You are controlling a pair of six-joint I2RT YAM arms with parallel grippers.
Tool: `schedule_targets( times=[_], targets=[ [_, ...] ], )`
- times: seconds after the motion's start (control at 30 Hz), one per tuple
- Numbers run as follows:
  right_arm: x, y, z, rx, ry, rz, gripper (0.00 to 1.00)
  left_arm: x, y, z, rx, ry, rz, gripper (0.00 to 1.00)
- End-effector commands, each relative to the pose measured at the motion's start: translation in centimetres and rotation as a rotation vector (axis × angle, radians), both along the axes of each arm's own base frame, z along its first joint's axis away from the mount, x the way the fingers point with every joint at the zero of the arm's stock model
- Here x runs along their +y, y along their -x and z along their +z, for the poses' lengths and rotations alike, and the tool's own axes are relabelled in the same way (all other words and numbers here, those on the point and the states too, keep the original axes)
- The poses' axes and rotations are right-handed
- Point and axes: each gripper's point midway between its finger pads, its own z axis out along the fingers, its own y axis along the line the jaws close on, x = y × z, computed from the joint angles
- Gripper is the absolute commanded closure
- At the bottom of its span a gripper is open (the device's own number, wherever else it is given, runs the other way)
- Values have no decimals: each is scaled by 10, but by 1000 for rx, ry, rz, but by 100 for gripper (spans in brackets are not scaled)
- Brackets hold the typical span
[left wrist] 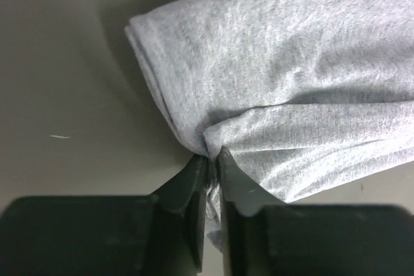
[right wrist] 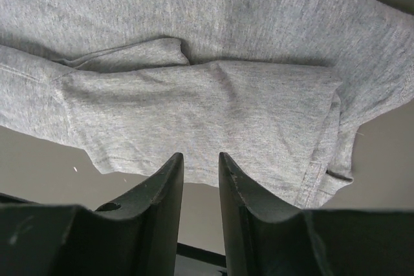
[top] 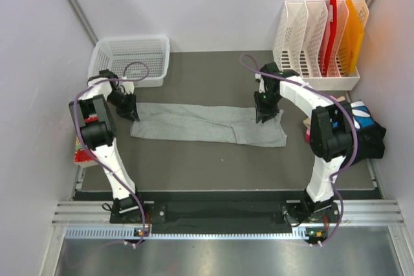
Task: Fold and stack the t-shirts
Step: Fold the tshirt
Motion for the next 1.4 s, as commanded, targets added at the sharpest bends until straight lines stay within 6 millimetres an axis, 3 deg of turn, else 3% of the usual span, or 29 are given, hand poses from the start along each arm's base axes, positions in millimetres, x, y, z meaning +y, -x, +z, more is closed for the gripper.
schedule_targets(
  times=[0.0, 0.2, 0.27, 0.37, 0.5, 0.7, 0.83, 0.97, 1.2, 1.27, 1.3, 1.37],
  targets=[
    [4, -1, 19, -52, -14, 15, 71, -16, 0, -17, -10, -4, -62, 86],
    [5, -4, 21, -63, -21, 15, 72, -33, 21, -7, -21, -40, -137, 88],
    [5, -3, 21, -65, -21, 18, 72, -32, 27, -2, -30, -61, -149, 99],
    [5, -1, 20, -67, -25, 19, 73, -23, 30, 17, -81, -127, -159, 100],
    [4, 5, 16, -54, -29, 18, 73, 6, 32, 45, -150, -211, -118, 100],
    [4, 7, 17, -64, -35, 22, 73, 66, 39, 57, -127, -230, -13, 100],
    [3, 9, 17, -66, -38, 21, 73, 74, 28, 77, -175, -236, -14, 100],
    [2, 11, 15, -62, -38, 20, 73, 50, 15, 98, -193, -177, -37, 100],
    [2, 11, 19, -72, -43, 17, 73, -48, -8, 121, -228, -137, -248, 100],
    [2, 11, 20, -75, -41, 17, 73, -78, -6, 118, -190, -104, -309, 100],
    [2, 11, 20, -76, -44, 16, 74, -85, -11, 125, -202, -98, -326, 100],
    [1, 13, 21, -76, -42, 14, 74, -101, -5, 121, -142, -72, -361, 100]
  ],
)
